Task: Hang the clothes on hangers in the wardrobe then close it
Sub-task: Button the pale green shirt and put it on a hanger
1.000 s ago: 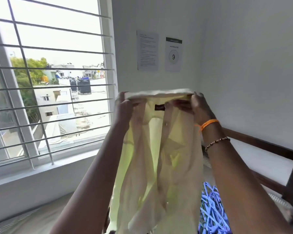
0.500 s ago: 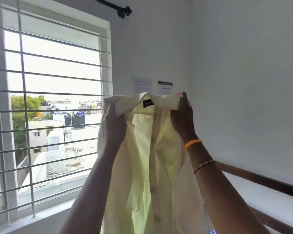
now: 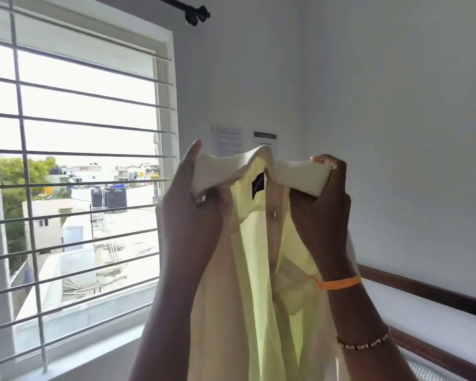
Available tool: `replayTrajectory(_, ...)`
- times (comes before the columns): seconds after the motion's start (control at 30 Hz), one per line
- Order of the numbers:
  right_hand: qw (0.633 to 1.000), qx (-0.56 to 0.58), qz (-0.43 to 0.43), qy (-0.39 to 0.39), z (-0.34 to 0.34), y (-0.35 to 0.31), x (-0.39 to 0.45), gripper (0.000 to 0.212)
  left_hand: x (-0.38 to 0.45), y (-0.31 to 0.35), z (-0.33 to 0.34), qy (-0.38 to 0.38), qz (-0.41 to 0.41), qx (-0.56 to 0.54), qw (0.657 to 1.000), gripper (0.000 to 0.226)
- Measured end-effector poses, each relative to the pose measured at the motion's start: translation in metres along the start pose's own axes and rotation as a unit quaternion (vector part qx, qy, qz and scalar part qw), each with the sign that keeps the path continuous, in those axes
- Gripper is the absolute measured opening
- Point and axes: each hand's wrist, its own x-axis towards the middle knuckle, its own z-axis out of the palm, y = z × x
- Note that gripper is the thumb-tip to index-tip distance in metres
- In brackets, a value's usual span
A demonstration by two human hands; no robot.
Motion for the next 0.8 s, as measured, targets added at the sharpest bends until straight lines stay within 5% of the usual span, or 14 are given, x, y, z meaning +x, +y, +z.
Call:
replayTrajectory(0.23, 1.0, -0.013, 0.001, 0.0, 0.03, 0.03, -0.005, 0.043, 0.017, -0.049, 0.007, -0.111, 0.033, 0.063, 0.991, 0.085)
replayTrajectory(0.4, 0.967, -0.111, 0.173, -0.15, 0.072, 0.15, -0.065, 0.05, -0.023, -0.186, 0.061, -0.244, -0.139, 0.095, 0.955, 0.106)
replayTrajectory(0.5, 0.873, -0.139, 0.315, -0.345, 0.081, 0.243, -0.148, 0.082, -0.095, -0.288, 0.085, -0.329, -0.323, 0.087, 0.883, 0.12)
replayTrajectory(0.6, 0.702, -0.169, 0.45, -0.525, 0.055, 0.314, -0.265, 0.097, -0.216, -0.363, 0.079, -0.375, -0.484, 0.121, 0.782, 0.111)
replayTrajectory(0.73, 0.549, -0.178, 0.556, -0.598, -0.004, 0.356, -0.42, 0.077, -0.378, -0.412, 0.043, -0.47, -0.595, 0.217, 0.614, 0.071)
replayTrajectory(0.8, 0.522, -0.184, 0.583, -0.595, -0.026, 0.357, -0.469, 0.056, -0.427, -0.414, 0.031, -0.487, -0.596, 0.281, 0.573, 0.053)
